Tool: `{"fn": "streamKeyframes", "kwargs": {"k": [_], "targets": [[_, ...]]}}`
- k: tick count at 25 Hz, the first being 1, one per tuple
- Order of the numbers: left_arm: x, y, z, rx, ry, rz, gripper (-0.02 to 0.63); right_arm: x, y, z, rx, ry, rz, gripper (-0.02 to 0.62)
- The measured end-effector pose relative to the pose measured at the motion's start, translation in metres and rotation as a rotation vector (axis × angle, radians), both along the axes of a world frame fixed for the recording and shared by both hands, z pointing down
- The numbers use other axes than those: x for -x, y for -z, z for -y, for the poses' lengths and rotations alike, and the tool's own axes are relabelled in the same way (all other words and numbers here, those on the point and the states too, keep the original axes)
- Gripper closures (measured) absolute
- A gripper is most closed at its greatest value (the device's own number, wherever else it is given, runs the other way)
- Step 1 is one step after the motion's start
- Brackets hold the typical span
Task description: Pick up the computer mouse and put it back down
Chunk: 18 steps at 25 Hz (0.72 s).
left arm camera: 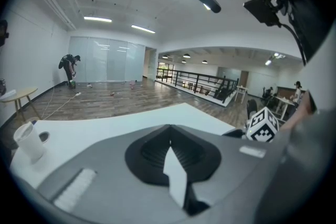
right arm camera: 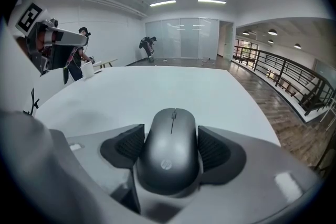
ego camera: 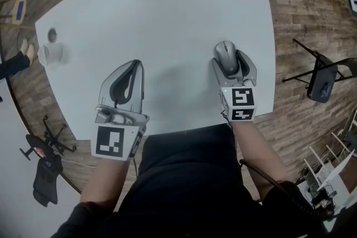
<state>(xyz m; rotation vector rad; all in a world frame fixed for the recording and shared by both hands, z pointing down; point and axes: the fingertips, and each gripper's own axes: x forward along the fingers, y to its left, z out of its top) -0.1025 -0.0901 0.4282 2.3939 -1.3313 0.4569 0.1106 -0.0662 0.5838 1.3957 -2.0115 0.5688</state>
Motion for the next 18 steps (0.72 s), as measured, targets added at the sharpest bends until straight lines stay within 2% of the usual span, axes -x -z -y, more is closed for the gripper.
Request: {"fn": "streamKeyframes", "kwargs": {"k": [5,12,18], "targets": [[0.004,0.000,-0.005,-0.039,-0.031,0.030,0.606,-0.001,-0.003,0.000,0.010,0.012,0.005,0.285],[0.012,0.010,-0.010,-0.050,-0.002,0.030,0.606,-0.001,-0.004,-0.001,0.029,-0.015,0.013,0.293],[0.020,0.006,-0.018,-0.067,-0.021,0.054,0.606,-0.007,0.000,0.000,0.013,-0.039,0.015,0.293]]}}
